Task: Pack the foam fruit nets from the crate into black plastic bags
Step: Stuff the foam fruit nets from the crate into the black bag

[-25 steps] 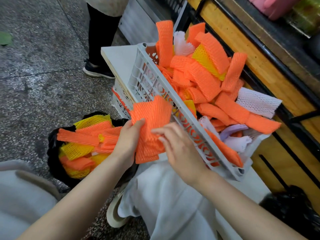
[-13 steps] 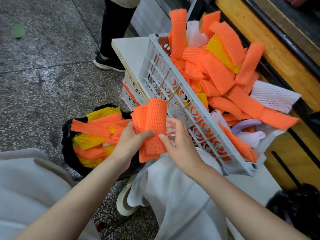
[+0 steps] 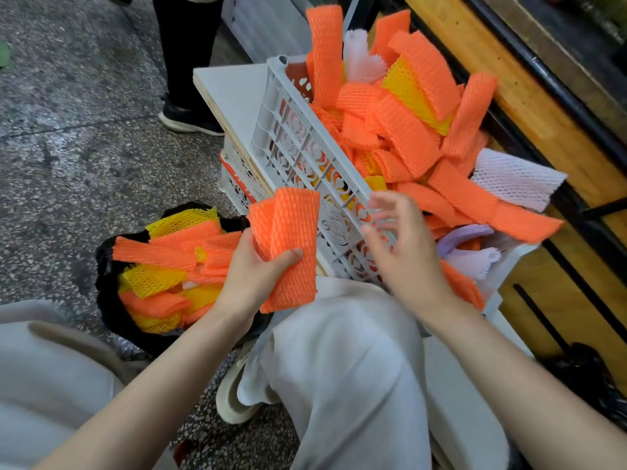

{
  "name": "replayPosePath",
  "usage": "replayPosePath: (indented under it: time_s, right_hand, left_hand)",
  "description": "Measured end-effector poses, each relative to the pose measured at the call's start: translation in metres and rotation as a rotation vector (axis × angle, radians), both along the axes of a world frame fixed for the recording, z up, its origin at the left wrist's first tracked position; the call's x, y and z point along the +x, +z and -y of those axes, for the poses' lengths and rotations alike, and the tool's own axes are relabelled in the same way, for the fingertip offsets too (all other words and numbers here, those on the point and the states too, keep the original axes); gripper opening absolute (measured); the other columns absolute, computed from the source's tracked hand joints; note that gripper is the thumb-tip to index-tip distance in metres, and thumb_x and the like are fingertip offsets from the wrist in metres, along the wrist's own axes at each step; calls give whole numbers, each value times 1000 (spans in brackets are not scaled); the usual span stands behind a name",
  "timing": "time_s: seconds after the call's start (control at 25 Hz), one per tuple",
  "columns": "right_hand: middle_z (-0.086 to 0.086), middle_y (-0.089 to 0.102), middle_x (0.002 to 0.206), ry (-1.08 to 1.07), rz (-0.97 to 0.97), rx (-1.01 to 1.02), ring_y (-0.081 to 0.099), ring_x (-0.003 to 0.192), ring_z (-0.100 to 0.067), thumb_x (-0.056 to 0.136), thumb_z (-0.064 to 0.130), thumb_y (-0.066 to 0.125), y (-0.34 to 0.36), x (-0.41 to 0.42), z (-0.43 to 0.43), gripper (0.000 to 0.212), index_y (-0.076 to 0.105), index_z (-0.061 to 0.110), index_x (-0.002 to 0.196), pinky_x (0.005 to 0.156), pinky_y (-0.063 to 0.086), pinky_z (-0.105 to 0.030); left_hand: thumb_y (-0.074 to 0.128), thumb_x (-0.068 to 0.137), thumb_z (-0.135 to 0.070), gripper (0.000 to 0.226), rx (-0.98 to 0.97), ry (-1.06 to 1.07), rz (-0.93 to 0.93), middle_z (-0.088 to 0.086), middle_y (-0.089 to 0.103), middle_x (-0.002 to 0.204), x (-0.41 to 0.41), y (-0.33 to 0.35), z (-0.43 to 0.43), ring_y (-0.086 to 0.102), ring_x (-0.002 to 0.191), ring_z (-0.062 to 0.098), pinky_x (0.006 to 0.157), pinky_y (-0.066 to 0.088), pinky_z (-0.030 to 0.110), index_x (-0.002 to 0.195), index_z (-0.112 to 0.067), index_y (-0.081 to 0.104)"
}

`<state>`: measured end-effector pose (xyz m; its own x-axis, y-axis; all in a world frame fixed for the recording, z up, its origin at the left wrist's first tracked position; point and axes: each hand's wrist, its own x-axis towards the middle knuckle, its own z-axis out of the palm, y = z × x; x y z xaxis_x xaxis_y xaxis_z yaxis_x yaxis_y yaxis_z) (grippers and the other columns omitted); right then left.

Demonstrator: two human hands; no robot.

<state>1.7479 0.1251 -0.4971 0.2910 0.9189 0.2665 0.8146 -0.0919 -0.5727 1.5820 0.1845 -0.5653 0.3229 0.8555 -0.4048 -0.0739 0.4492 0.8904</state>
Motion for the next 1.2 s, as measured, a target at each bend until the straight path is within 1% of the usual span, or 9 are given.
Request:
replayPosePath:
  time_s: [0.08,0.2,0.32,0.44,0.6,0.8,1.0,1.08,1.2]
  right_hand:
    - [-6,53,115,-139,28,-26,54,105,-19,85,6,61,9,35,-13,36,52,7,120,90,41,-22]
    - [-7,53,125,-264,-172,-323,52,111,-16,87,16,64,8,80,-38,42,50,6,126,84,44,-13]
    - [-10,57,126,-228,-253,-512,54,113,-16,84,24,69,-3,98,-54,48,54,2,124,98,44,-26]
    - [-11,63,115,-157,-200,-541,56,101,-12,84,21,69,-6,94,-65,41,60,1,118,91,44,-21]
    - [-7,66,105,-204,-256,-537,60,93,-15,82,15,70,-8,97,-64,44,58,1,122,89,48,-28]
    - [-13,71,98,-188,-95,-580,60,84,-13,81,10,68,-3,103,-60,28,68,4,108,84,49,-30]
    - [4,62,77,-229,84,-273,53,57,8,80,12,66,38,94,-51,18,71,13,97,63,41,-7]
    - [7,60,81,-214,144,-73,52,59,9,82,13,64,64,81,-48,18,70,16,99,64,41,-8]
    - [5,57,91,-194,204,184,53,67,8,85,12,60,85,66,-45,19,67,18,101,66,41,-5]
  left_hand:
    - [71,79,-9,48,10,20,14,1,62,109,7,5,-3,62,92,9,73,51,24,121,-13,48]
    - [72,79,-10,53,5,33,22,4,63,115,14,8,-8,63,96,12,75,53,26,126,-11,47]
    - [72,79,-9,54,19,27,27,4,63,115,17,10,-10,64,94,11,64,52,17,127,-11,48]
    - [71,79,-9,54,22,18,19,4,64,115,19,10,-10,64,95,10,64,53,16,127,-11,48]
    - [71,79,-8,52,18,15,21,4,65,111,24,11,-11,64,90,9,62,55,15,126,-11,49]
    - [73,78,-11,52,-2,10,28,5,64,113,29,11,-11,65,95,16,70,53,27,124,-12,49]
    - [71,80,-11,46,-35,14,75,5,66,110,27,15,-12,66,91,14,62,54,22,121,-11,50]
    - [70,81,-13,42,-59,19,102,4,67,108,27,19,-12,67,87,11,59,55,20,119,-10,52]
    - [69,82,-14,40,-50,4,133,4,68,108,31,28,-16,68,91,13,70,57,25,119,-10,54]
